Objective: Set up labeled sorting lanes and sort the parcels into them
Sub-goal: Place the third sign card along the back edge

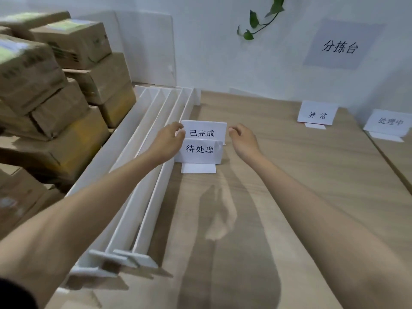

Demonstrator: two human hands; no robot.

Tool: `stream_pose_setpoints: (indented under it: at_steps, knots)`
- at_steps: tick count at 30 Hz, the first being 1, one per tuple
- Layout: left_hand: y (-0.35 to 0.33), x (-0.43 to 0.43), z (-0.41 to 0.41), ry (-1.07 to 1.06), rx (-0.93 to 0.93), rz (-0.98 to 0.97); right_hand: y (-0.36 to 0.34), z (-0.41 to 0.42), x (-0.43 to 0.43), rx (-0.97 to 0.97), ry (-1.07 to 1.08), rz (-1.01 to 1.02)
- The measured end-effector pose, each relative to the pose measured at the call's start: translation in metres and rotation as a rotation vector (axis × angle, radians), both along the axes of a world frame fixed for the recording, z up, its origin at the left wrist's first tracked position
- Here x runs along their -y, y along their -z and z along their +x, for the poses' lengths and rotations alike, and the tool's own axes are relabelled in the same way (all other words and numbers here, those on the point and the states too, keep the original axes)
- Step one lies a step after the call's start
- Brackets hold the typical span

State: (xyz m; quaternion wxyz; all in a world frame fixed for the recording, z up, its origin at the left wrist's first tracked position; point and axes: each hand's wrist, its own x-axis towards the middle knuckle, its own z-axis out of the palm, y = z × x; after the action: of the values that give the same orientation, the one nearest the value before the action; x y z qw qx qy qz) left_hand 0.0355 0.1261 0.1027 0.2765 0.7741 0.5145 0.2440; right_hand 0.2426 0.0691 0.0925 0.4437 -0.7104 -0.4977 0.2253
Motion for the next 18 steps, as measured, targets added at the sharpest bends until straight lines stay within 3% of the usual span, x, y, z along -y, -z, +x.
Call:
stream_pose_setpoints:
  at_steps: [18]
  knots:
    - [0.128, -0.072, 0.033, -0.068, -0.132, -0.319, 0.129, 0.037, -0.074, -0.133, 0.002, -0.316]
